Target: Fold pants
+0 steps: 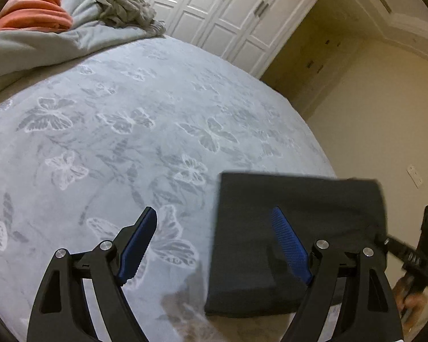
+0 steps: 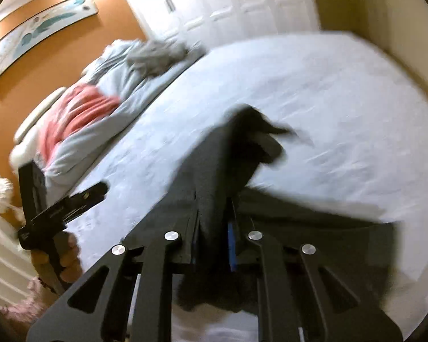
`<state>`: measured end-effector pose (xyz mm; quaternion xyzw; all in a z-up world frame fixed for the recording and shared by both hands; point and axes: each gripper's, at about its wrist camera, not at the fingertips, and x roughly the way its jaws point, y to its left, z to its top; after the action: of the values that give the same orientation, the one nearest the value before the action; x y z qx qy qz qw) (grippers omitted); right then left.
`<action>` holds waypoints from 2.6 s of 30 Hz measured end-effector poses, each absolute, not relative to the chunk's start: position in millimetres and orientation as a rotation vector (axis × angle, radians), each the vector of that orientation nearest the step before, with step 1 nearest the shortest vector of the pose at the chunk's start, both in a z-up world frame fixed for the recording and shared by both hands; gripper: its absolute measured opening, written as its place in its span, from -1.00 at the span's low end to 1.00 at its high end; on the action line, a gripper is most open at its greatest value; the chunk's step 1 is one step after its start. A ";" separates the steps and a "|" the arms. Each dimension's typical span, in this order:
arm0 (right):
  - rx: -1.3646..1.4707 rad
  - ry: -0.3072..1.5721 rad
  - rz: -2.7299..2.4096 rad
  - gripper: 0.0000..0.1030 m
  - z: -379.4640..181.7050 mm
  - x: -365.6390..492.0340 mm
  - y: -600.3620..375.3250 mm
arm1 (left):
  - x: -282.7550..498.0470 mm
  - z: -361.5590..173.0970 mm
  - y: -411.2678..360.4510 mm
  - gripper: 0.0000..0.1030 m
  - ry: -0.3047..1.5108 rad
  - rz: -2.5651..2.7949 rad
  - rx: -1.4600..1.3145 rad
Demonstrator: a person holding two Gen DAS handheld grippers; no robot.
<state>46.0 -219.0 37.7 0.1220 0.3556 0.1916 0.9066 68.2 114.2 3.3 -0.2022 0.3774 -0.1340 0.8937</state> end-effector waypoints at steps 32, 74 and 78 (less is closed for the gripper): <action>0.216 1.059 0.071 -0.42 -84.4 40.2 -326.3 | 67.8 -76.3 3.1 0.61 1.081 -0.472 -0.250; 0.157 0.873 0.208 -0.56 -20.2 29.7 -243.7 | 87.4 -69.3 42.2 -0.65 1.017 -0.318 -0.211; 0.071 1.028 0.037 -0.02 -59.2 41.5 -265.1 | 60.8 -54.1 19.6 -0.14 0.871 -0.198 0.011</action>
<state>41.5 -265.1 -59.2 0.0338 0.4913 0.0178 0.8701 60.8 19.6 -54.1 0.0054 0.4213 -0.0957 0.9018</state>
